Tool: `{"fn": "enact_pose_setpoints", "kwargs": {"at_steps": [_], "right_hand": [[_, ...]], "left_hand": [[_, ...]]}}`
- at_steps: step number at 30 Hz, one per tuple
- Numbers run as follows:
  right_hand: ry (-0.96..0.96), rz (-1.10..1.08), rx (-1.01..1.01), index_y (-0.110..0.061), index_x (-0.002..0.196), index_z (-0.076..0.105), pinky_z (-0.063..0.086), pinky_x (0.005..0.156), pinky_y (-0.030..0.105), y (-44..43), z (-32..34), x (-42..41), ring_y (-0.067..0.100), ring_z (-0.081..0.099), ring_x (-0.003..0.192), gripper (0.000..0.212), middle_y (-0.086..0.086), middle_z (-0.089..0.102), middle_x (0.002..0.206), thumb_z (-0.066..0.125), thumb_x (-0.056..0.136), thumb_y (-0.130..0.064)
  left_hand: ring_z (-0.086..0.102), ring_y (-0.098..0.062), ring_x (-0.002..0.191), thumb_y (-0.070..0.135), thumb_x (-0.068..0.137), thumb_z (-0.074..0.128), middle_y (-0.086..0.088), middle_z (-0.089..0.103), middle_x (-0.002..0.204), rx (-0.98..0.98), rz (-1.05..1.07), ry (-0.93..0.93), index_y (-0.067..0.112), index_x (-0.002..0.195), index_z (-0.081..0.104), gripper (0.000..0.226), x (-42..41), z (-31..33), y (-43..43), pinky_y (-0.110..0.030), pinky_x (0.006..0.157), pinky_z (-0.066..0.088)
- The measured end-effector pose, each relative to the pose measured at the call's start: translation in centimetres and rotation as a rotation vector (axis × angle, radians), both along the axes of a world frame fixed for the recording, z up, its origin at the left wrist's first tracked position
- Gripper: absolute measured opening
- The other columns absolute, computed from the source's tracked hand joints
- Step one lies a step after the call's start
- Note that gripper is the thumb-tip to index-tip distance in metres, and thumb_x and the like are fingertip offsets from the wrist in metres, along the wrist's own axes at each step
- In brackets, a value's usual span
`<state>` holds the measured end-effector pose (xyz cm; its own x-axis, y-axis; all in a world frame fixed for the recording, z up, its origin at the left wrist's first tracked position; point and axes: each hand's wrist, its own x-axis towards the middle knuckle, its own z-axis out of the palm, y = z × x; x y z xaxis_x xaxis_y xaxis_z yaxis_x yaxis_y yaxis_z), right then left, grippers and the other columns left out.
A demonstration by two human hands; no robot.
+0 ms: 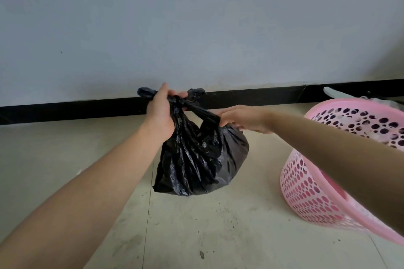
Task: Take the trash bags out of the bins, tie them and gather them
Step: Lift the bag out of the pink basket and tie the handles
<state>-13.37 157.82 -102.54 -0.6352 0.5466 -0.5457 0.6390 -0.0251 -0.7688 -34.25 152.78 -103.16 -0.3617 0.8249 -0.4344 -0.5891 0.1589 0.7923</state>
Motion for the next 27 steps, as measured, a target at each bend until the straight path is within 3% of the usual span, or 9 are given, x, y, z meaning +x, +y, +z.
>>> {"fn": "enact_pose_setpoints", "kwargs": {"at_steps": [3,5,11,14,17,19,22,24,27], "right_hand": [[-0.036,0.011,-0.042,-0.018,0.147,0.044,0.028,0.119,0.039,-0.2,-0.6,0.4,0.022,0.041,0.14,0.047,0.007,0.044,0.152,0.039,0.102,-0.029],[0.01,-0.04,-0.127,-0.018,0.148,0.043,0.028,0.12,0.045,-0.3,-0.7,0.5,0.026,0.043,0.136,0.052,0.013,0.047,0.148,0.038,0.101,-0.038],[0.245,-0.264,-0.134,-0.028,0.146,0.043,0.036,0.111,0.044,-0.1,0.5,-0.5,0.019,0.053,0.127,0.092,0.003,0.059,0.136,0.043,0.073,-0.085],[0.358,-0.377,0.021,-0.026,0.126,0.06,0.05,0.096,0.037,-0.3,0.6,-1.6,0.015,0.067,0.107,0.054,-0.001,0.071,0.117,0.05,0.09,-0.066],[0.412,-0.572,0.155,-0.017,0.103,0.066,0.052,0.081,0.032,-0.3,0.6,-2.8,0.013,0.068,0.088,0.022,-0.003,0.074,0.099,0.05,0.102,-0.031],[0.448,-0.631,0.095,-0.017,0.103,0.065,0.052,0.077,0.031,-0.3,0.7,-3.2,0.014,0.068,0.089,0.019,-0.005,0.074,0.095,0.047,0.1,-0.022],[0.55,-0.792,0.009,-0.02,0.099,0.058,0.053,0.074,0.031,0.2,1.4,-3.7,0.018,0.067,0.092,0.019,-0.001,0.072,0.096,0.039,0.101,-0.016],[0.595,-0.918,-0.04,-0.018,0.109,0.055,0.053,0.079,0.033,1.0,1.9,-3.6,0.021,0.066,0.1,0.02,0.003,0.069,0.104,0.037,0.1,-0.016],[0.546,-0.832,-0.13,-0.011,0.125,0.051,0.05,0.096,0.04,2.0,1.7,-2.6,0.026,0.059,0.118,0.038,0.009,0.063,0.121,0.047,0.092,-0.028]], "left_hand": [[0.062,-0.026,0.074,0.041,0.103,0.043,-0.008,0.067,0.071,0.036,0.031,-0.137,0.017,0.061,0.039,0.049,-0.8,0.3,-0.4,-0.039,0.08,0.052],[0.056,-0.025,0.068,0.042,0.102,0.044,-0.006,0.059,0.064,0.037,0.015,-0.137,0.017,0.058,0.038,0.051,-1.1,0.5,-0.7,-0.039,0.081,0.05],[0.05,-0.024,0.065,0.043,0.103,0.043,-0.006,0.049,0.064,0.056,-0.165,-0.084,0.018,0.057,0.032,0.053,-0.7,1.3,-1.1,-0.039,0.077,0.045],[0.051,-0.025,0.067,0.044,0.103,0.041,-0.005,0.051,0.064,0.056,-0.238,0.018,0.019,0.056,0.031,0.054,0.2,1.5,-0.9,-0.039,0.076,0.045],[0.048,-0.029,0.086,0.045,0.101,0.042,-0.005,0.059,0.067,0.05,-0.231,0.104,0.021,0.052,0.033,0.055,0.5,1.4,-0.4,-0.045,0.096,0.044],[0.047,-0.03,0.094,0.046,0.097,0.044,-0.004,0.062,0.069,0.045,-0.21,0.148,0.022,0.051,0.032,0.053,0.6,1.4,-0.1,-0.047,0.107,0.039],[0.052,-0.029,0.095,0.044,0.098,0.045,-0.004,0.066,0.071,0.025,-0.132,0.178,0.023,0.049,0.032,0.055,0.5,1.6,-0.1,-0.05,0.107,0.041],[0.05,-0.029,0.092,0.04,0.1,0.044,-0.003,0.064,0.069,0.007,-0.079,0.171,0.023,0.047,0.032,0.057,0.0,1.4,-0.1,-0.049,0.104,0.044],[0.046,-0.029,0.091,0.039,0.1,0.044,-0.003,0.058,0.066,0.028,-0.079,0.107,0.021,0.049,0.031,0.055,-0.9,1.1,-0.3,-0.047,0.103,0.044]]}}
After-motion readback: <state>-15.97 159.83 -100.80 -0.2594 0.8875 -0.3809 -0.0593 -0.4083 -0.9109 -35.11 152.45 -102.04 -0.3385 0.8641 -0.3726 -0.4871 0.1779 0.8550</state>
